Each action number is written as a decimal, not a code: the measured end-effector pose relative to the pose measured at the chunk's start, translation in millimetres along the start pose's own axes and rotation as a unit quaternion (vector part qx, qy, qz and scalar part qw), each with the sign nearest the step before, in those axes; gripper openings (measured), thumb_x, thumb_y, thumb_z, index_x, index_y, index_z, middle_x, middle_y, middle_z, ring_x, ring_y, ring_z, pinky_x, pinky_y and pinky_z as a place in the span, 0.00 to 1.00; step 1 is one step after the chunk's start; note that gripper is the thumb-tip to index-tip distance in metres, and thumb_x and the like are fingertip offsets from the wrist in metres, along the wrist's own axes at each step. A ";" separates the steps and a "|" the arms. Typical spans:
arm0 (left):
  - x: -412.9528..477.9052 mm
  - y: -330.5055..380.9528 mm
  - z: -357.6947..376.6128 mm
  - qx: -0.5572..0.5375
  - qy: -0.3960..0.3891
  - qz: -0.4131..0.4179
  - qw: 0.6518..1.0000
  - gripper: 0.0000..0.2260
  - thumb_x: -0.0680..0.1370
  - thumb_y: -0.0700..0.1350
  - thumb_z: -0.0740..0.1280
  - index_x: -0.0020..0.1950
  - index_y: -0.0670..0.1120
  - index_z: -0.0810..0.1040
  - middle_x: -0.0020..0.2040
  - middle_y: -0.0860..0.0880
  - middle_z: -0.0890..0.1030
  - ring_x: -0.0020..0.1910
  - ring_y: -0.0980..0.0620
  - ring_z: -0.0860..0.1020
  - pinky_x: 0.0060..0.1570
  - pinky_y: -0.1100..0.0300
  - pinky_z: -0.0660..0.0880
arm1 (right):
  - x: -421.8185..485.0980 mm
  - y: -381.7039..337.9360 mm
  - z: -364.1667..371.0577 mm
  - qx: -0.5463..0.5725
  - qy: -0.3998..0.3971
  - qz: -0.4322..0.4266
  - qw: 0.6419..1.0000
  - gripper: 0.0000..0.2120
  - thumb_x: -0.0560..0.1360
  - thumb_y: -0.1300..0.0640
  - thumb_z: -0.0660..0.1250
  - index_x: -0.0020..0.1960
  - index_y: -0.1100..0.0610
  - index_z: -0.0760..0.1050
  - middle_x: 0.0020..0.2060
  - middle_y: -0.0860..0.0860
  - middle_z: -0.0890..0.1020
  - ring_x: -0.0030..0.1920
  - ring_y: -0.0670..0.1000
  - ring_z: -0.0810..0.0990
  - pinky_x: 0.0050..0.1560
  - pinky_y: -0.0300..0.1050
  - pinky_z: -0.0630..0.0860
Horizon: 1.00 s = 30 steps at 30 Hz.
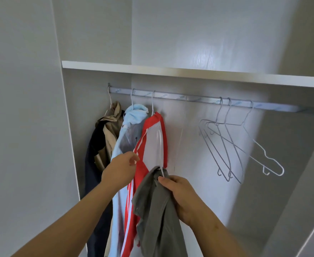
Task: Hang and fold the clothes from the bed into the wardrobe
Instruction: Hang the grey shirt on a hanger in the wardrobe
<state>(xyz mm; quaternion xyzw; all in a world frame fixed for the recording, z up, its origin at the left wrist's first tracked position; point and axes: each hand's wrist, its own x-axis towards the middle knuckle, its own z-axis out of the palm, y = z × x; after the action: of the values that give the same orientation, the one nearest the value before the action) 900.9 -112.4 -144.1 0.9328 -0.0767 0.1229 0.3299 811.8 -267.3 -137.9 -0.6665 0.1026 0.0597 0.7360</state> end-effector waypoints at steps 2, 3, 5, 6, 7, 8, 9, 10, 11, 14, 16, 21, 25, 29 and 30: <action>17.4 -2.7 -1.5 -0.011 -0.005 0.003 1.000 0.11 0.80 0.43 0.57 0.55 0.53 0.76 0.55 0.53 0.79 0.46 0.56 0.75 0.45 0.61 0.72 | 18.8 -9.5 4.4 0.025 0.036 -0.011 0.999 0.09 0.76 0.57 0.66 0.52 0.61 0.76 0.44 0.56 0.81 0.43 0.53 0.80 0.36 0.39 0.78; 30.5 -3.4 -2.8 -0.016 -0.007 0.011 1.000 0.10 0.79 0.43 0.57 0.55 0.52 0.76 0.54 0.52 0.79 0.46 0.55 0.75 0.46 0.60 0.73 | 31.8 -16.4 6.0 0.037 0.055 -0.020 0.998 0.09 0.76 0.58 0.66 0.53 0.63 0.76 0.44 0.57 0.81 0.43 0.54 0.80 0.38 0.41 0.78; 51.9 2.0 -5.1 -0.026 -0.003 0.032 0.999 0.11 0.78 0.41 0.58 0.55 0.50 0.77 0.54 0.51 0.80 0.51 0.52 0.76 0.50 0.59 0.73 | 50.4 -28.7 4.5 0.042 0.091 -0.037 0.994 0.10 0.76 0.60 0.66 0.55 0.65 0.76 0.46 0.59 0.81 0.43 0.55 0.79 0.42 0.44 0.78; 67.5 5.4 -5.5 -0.025 0.002 0.047 0.999 0.12 0.78 0.40 0.58 0.56 0.49 0.77 0.55 0.51 0.80 0.53 0.52 0.76 0.50 0.59 0.72 | 62.6 -36.6 3.9 0.026 0.111 -0.049 0.992 0.10 0.76 0.60 0.66 0.55 0.64 0.75 0.46 0.59 0.81 0.43 0.55 0.79 0.41 0.43 0.78; 82.6 9.7 -4.4 -0.018 0.003 0.063 0.998 0.12 0.78 0.39 0.59 0.57 0.48 0.78 0.56 0.51 0.80 0.54 0.52 0.76 0.50 0.61 0.71 | 73.7 -44.9 3.1 -0.001 0.130 -0.060 0.990 0.09 0.76 0.61 0.65 0.54 0.64 0.76 0.44 0.58 0.80 0.41 0.53 0.79 0.38 0.41 0.76; 97.7 14.5 -3.3 -0.009 0.002 0.080 0.997 0.13 0.78 0.39 0.59 0.57 0.49 0.78 0.56 0.50 0.79 0.54 0.52 0.76 0.49 0.61 0.71 | 84.2 -54.7 2.5 -0.026 0.146 -0.074 0.986 0.07 0.76 0.61 0.65 0.51 0.63 0.76 0.41 0.57 0.80 0.39 0.52 0.78 0.33 0.38 0.74; 112.1 18.8 -1.5 -0.002 -0.003 0.092 0.996 0.13 0.77 0.38 0.59 0.58 0.49 0.77 0.57 0.50 0.78 0.54 0.52 0.76 0.50 0.60 0.72 | 95.1 -64.9 2.4 -0.044 0.158 -0.087 0.983 0.05 0.76 0.61 0.65 0.49 0.63 0.76 0.39 0.56 0.79 0.37 0.51 0.77 0.30 0.37 0.72; 125.7 22.4 0.5 0.003 -0.007 0.098 0.995 0.13 0.77 0.38 0.59 0.58 0.49 0.77 0.57 0.49 0.78 0.54 0.52 0.76 0.51 0.58 0.74 | 105.5 -75.0 2.7 -0.055 0.168 -0.100 0.979 0.04 0.76 0.62 0.65 0.46 0.62 0.77 0.37 0.56 0.79 0.35 0.50 0.77 0.27 0.36 0.72; 138.6 24.5 2.5 0.005 -0.009 0.101 0.995 0.13 0.77 0.37 0.60 0.58 0.49 0.77 0.57 0.49 0.77 0.53 0.52 0.76 0.51 0.58 0.75 | 115.7 -84.6 3.6 -0.061 0.177 -0.111 0.976 0.04 0.76 0.62 0.65 0.43 0.60 0.76 0.36 0.56 0.79 0.35 0.50 0.77 0.26 0.35 0.72; 177.0 24.5 9.6 0.027 -0.033 0.120 0.992 0.16 0.77 0.36 0.61 0.60 0.52 0.75 0.63 0.51 0.72 0.57 0.52 0.74 0.54 0.57 0.75 | 146.7 -111.1 8.6 -0.047 0.204 -0.141 0.968 0.05 0.76 0.63 0.65 0.41 0.60 0.76 0.35 0.56 0.79 0.34 0.51 0.77 0.24 0.34 0.72; 198.6 18.5 15.2 0.064 -0.071 0.144 0.985 0.17 0.77 0.37 0.62 0.63 0.54 0.72 0.66 0.52 0.67 0.61 0.50 0.70 0.58 0.55 0.73 | 167.3 -125.0 11.7 -0.034 0.220 -0.156 0.962 0.04 0.76 0.63 0.65 0.42 0.59 0.76 0.35 0.55 0.79 0.34 0.51 0.77 0.25 0.35 0.73; 229.6 -7.1 31.5 0.038 -0.183 0.133 0.973 0.17 0.78 0.40 0.61 0.66 0.51 0.70 0.65 0.47 0.70 0.60 0.47 0.73 0.60 0.55 0.72 | 216.1 -142.4 21.7 0.007 0.216 -0.192 0.957 0.04 0.77 0.64 0.63 0.48 0.58 0.75 0.37 0.54 0.80 0.36 0.51 0.79 0.28 0.37 0.74; 239.7 -26.7 33.9 -0.193 -0.253 0.050 0.947 0.18 0.75 0.33 0.61 0.54 0.56 0.72 0.48 0.50 0.77 0.42 0.53 0.77 0.36 0.61 0.77 | 252.8 -132.3 23.0 -0.001 0.202 -0.184 0.962 0.10 0.75 0.69 0.61 0.51 0.57 0.73 0.41 0.54 0.79 0.38 0.51 0.78 0.32 0.38 0.76; 242.3 -41.3 43.1 -0.247 -0.214 0.040 0.944 0.17 0.75 0.34 0.62 0.51 0.58 0.74 0.44 0.53 0.77 0.37 0.56 0.76 0.28 0.69 0.73 | 275.3 -102.4 17.3 -0.053 0.215 -0.163 0.961 0.16 0.73 0.73 0.57 0.48 0.53 0.72 0.40 0.52 0.79 0.38 0.50 0.78 0.28 0.35 0.74; 242.0 -44.6 46.7 -0.255 -0.197 0.041 0.946 0.17 0.75 0.35 0.62 0.51 0.59 0.74 0.43 0.53 0.77 0.36 0.57 0.75 0.29 0.70 0.72 | 278.6 -96.6 16.4 -0.060 0.223 -0.167 0.958 0.17 0.73 0.72 0.57 0.53 0.52 0.70 0.42 0.50 0.78 0.39 0.49 0.78 0.29 0.34 0.74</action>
<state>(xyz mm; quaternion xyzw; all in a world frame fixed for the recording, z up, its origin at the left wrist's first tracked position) 1151.0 -122.7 -138.1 0.8191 -0.2067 -0.0734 0.5301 1105.5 -274.7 -107.0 -0.7135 0.1477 -0.2088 0.6523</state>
